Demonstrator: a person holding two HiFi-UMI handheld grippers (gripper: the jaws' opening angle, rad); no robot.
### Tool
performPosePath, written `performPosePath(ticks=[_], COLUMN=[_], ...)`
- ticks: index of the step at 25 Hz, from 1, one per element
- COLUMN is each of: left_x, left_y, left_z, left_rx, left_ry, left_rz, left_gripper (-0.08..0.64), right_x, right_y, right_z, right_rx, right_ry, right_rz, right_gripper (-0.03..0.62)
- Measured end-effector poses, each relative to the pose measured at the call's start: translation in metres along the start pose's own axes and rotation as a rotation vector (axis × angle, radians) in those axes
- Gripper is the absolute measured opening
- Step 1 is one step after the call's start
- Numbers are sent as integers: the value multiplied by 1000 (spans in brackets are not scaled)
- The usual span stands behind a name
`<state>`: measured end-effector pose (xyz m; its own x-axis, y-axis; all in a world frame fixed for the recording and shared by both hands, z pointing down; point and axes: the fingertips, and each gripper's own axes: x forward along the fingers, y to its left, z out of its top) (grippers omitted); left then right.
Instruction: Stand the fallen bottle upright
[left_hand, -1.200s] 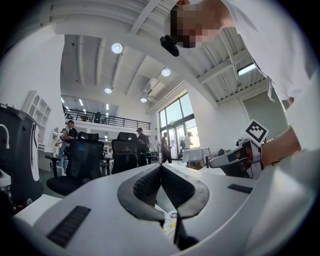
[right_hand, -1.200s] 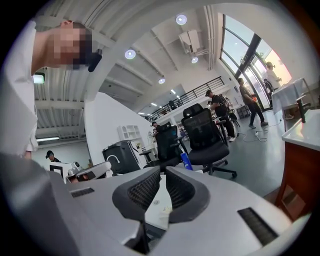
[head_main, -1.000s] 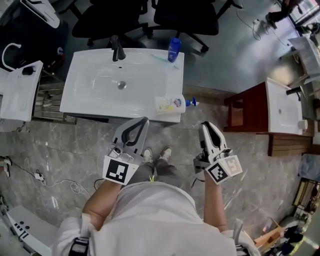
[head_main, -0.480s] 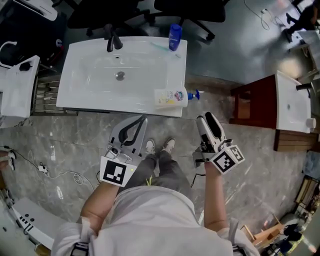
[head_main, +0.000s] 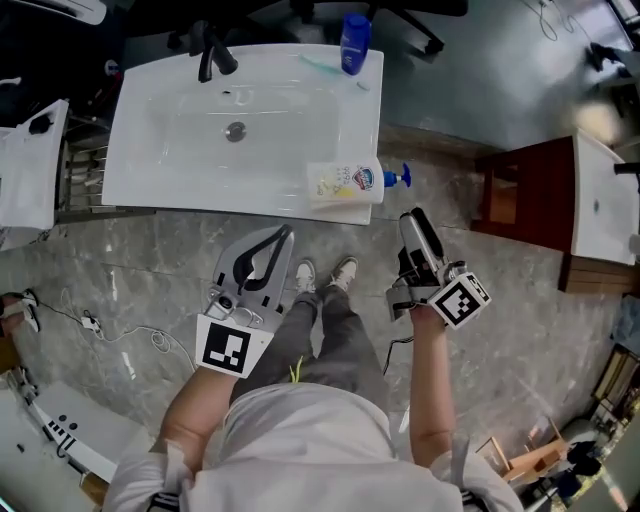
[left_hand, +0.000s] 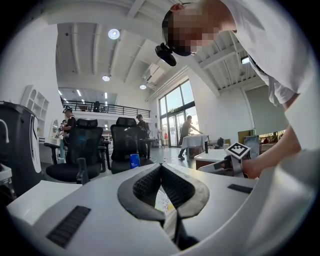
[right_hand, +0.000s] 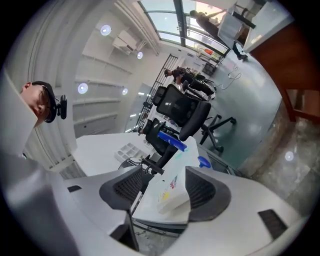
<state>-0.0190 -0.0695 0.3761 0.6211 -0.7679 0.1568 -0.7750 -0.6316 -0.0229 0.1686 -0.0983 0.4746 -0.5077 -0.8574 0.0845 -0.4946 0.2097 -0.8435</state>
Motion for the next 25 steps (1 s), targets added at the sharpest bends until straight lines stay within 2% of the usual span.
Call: performPosePath(ticks=[6, 12, 25], left_x=[17, 31, 46], left_y=[5, 9, 18], left_z=[-24, -46, -75], left_rx=[-2, -4, -23], left_ry=[7, 21, 40], left_rz=[4, 6, 9], left_gripper=[18, 18, 18], right_x=[17, 36, 65], right_y=[-41, -71, -102], right_z=[-14, -20, -26], right_rx=[94, 131, 214], right_ry=[-1, -1, -13], right_rz=[-11, -11, 17], right_gripper=[249, 249, 249])
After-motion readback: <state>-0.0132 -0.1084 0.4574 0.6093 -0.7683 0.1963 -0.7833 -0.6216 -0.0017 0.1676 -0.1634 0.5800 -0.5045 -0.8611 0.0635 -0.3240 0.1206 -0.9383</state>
